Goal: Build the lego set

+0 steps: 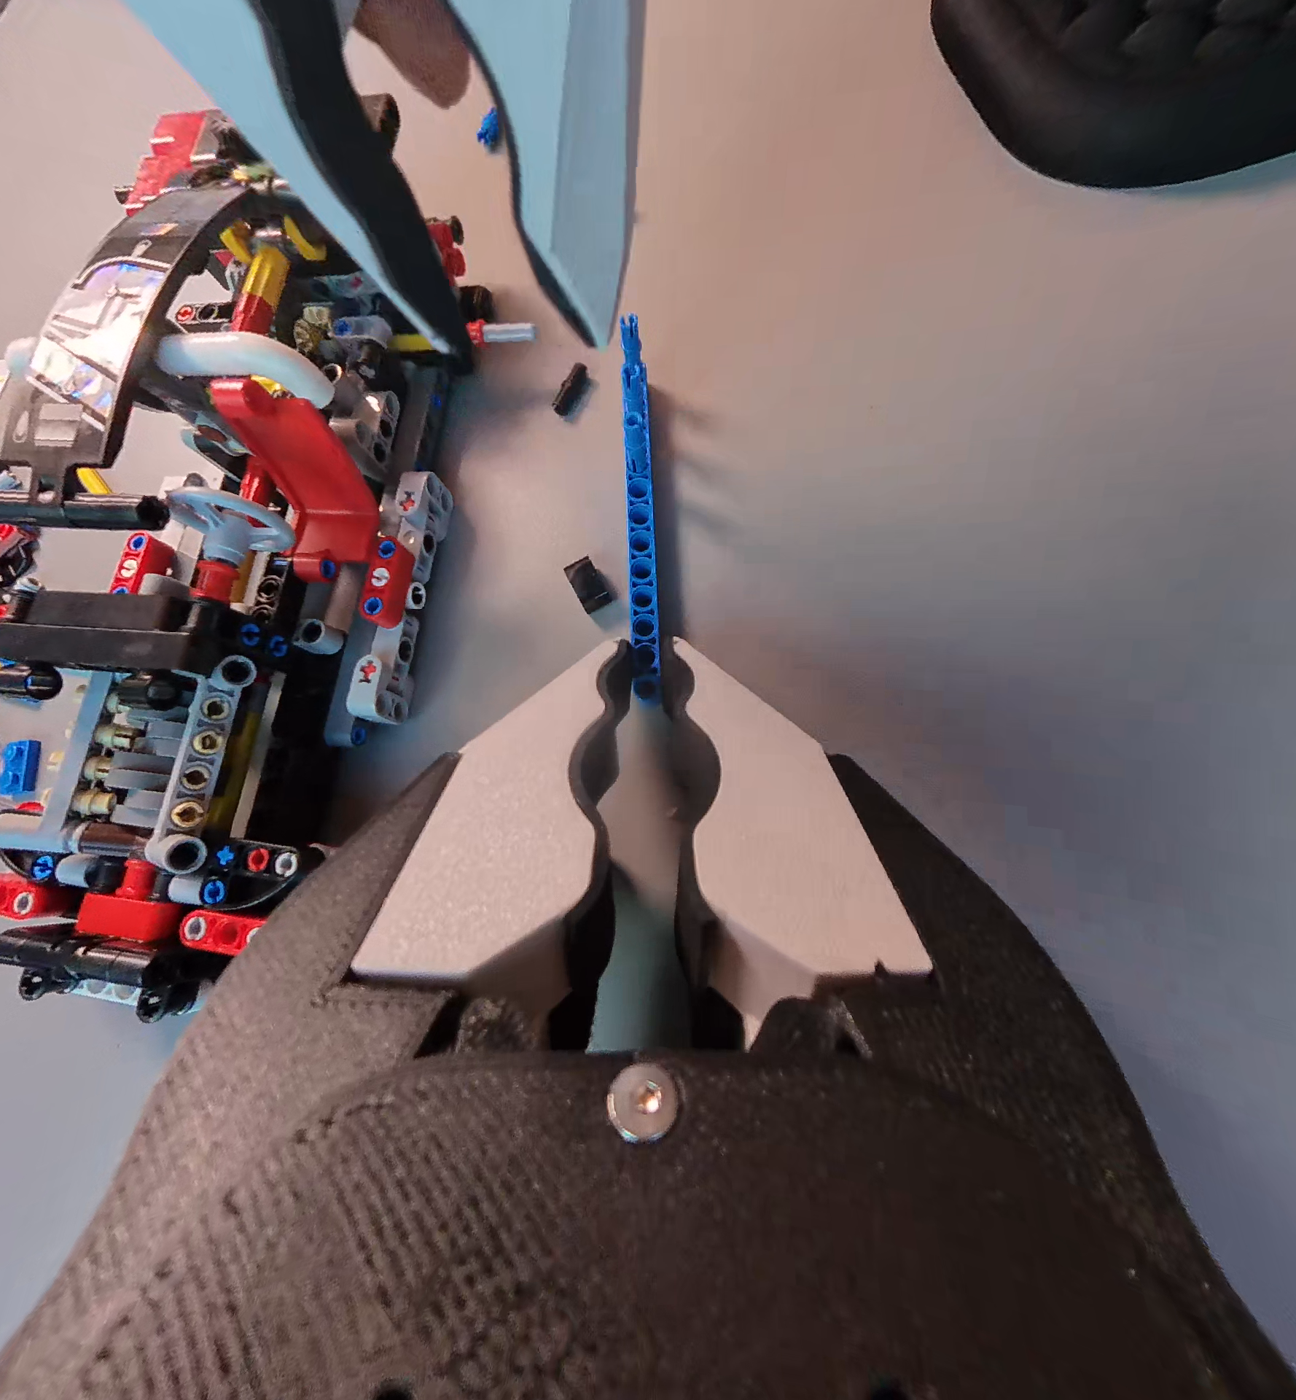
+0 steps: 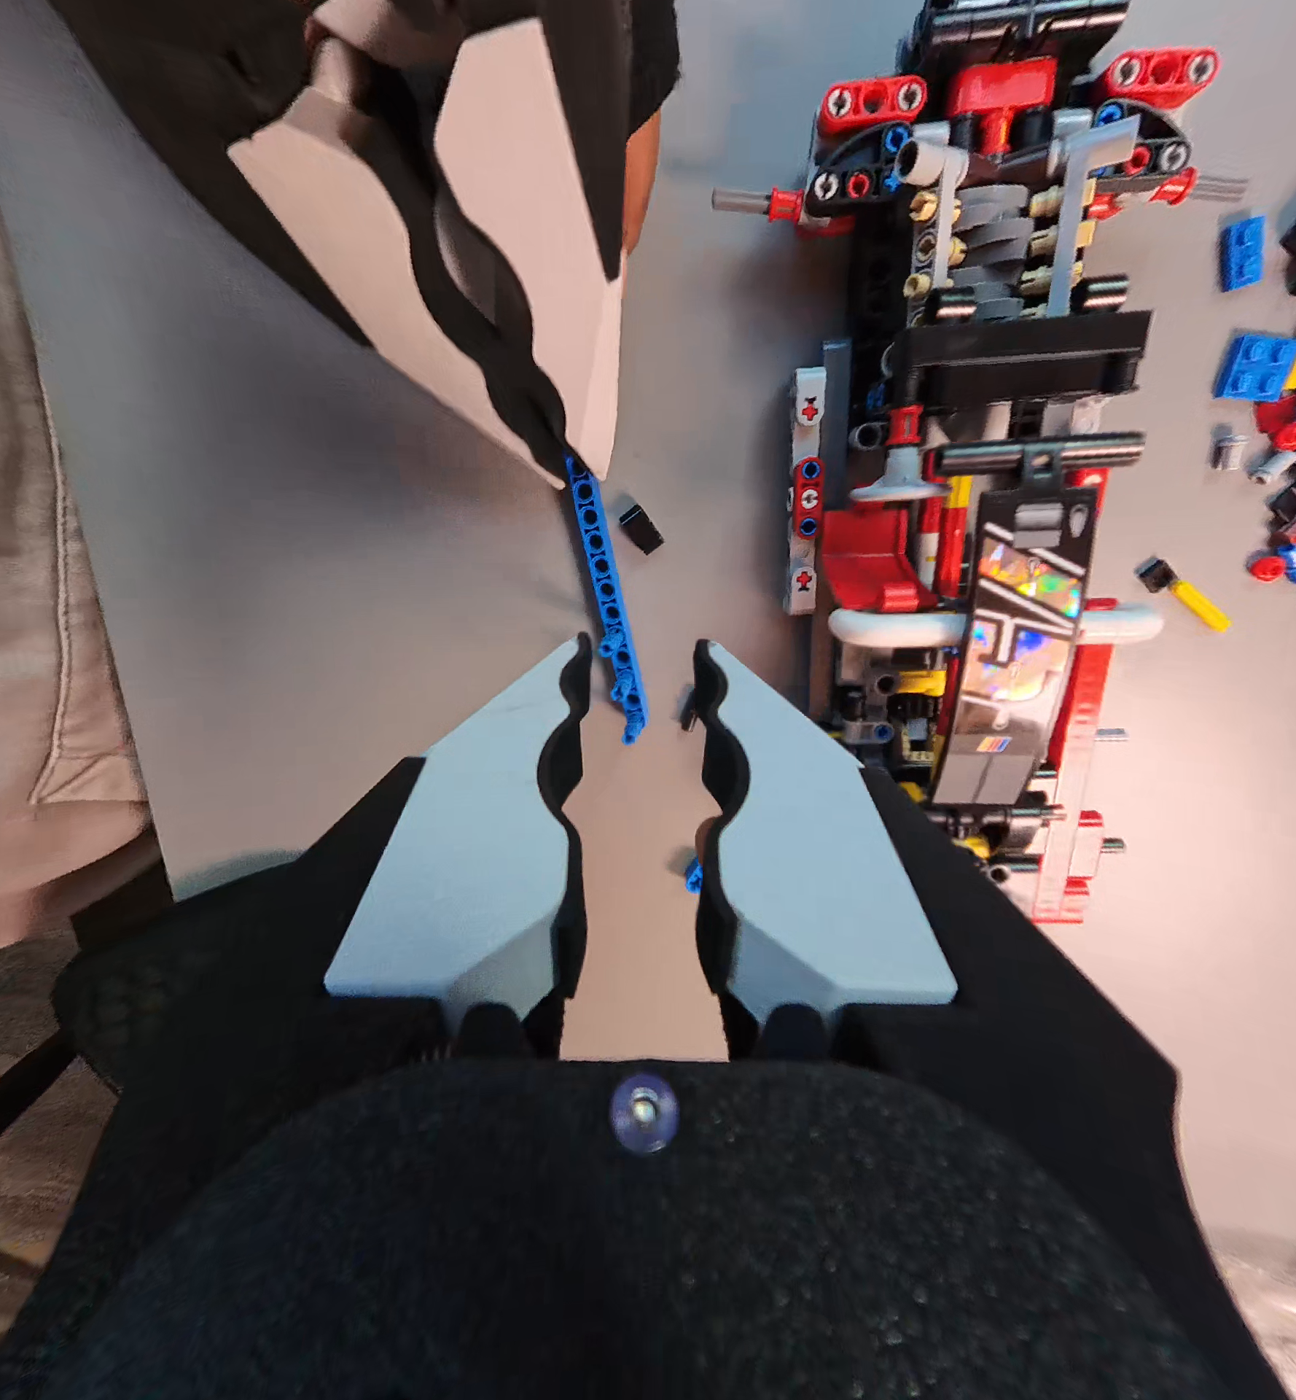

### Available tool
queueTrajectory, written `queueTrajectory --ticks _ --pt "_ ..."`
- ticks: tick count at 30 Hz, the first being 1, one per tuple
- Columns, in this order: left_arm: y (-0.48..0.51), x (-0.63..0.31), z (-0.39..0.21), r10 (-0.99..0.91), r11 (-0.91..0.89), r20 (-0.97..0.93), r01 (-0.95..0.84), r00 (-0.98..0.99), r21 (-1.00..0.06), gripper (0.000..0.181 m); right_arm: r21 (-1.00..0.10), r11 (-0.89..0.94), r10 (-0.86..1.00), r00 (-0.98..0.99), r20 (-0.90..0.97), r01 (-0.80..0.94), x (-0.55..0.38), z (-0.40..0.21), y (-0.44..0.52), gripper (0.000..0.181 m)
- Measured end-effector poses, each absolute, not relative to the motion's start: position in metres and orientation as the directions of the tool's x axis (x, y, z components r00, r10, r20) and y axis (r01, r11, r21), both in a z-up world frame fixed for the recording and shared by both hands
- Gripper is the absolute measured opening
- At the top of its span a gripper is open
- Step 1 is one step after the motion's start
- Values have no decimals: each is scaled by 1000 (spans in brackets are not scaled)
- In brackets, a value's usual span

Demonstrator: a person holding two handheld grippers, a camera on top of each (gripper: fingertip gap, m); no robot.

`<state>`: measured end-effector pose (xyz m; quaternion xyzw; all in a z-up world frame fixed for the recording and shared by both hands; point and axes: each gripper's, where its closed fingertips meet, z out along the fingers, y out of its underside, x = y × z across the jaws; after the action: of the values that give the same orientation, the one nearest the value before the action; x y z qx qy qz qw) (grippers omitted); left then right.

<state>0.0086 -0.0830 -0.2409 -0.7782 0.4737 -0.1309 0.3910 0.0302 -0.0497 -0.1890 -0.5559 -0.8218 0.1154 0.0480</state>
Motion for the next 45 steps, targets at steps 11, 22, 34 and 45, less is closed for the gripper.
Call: queueTrajectory --ticks 11,22,34,45 --pt "-83 9 -241 -843 -240 -167 -635 512 -734 5 -225 461 886 -458 67 858 41 -222 -59 2" --pt "-84 9 -242 -853 -242 -152 -636 500 -732 6 -178 433 898 -440 -1 884 40 -226 -57 1" --pt "-80 5 -234 -844 -120 -277 -666 459 -737 5 -444 320 942 -332 54 837 33 -202 -62 32" --pt "-69 5 -191 -612 271 -704 -741 360 -614 5 -731 330 937 -114 330 597 60 -197 -46 25"
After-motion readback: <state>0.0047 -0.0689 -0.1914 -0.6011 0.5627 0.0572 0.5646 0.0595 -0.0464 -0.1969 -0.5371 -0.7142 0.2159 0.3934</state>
